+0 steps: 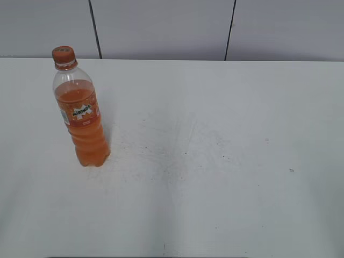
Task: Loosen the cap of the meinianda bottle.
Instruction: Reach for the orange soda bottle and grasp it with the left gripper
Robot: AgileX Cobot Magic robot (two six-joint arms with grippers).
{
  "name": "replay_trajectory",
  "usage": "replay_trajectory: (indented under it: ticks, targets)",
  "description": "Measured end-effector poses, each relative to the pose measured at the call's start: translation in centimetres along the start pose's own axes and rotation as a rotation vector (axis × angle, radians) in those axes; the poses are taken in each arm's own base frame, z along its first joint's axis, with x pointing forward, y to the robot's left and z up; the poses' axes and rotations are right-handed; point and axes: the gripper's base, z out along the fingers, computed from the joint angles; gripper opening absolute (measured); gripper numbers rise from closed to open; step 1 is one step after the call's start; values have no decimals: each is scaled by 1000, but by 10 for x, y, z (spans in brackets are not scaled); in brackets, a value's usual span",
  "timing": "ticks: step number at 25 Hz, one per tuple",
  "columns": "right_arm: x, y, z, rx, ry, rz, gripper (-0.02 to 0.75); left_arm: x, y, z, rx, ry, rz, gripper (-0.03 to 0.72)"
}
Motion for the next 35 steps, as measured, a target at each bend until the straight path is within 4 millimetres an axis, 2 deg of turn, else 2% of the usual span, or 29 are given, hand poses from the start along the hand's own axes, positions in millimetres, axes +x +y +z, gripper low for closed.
replay_trajectory:
  ticks: [26,28,31,35]
  targets:
    - [0,0,0,0,0,0,516,-2,0,3,1,11,0,542]
    - [0,0,0,0,0,0,516,-11,1,3,-1,-18,0,542]
    - [0,0,0,0,0,0,516,-35,2,7,-7,-149,0,542]
    - [0,0,0,0,0,0,516,-69,3,35,-12,-255,0,542]
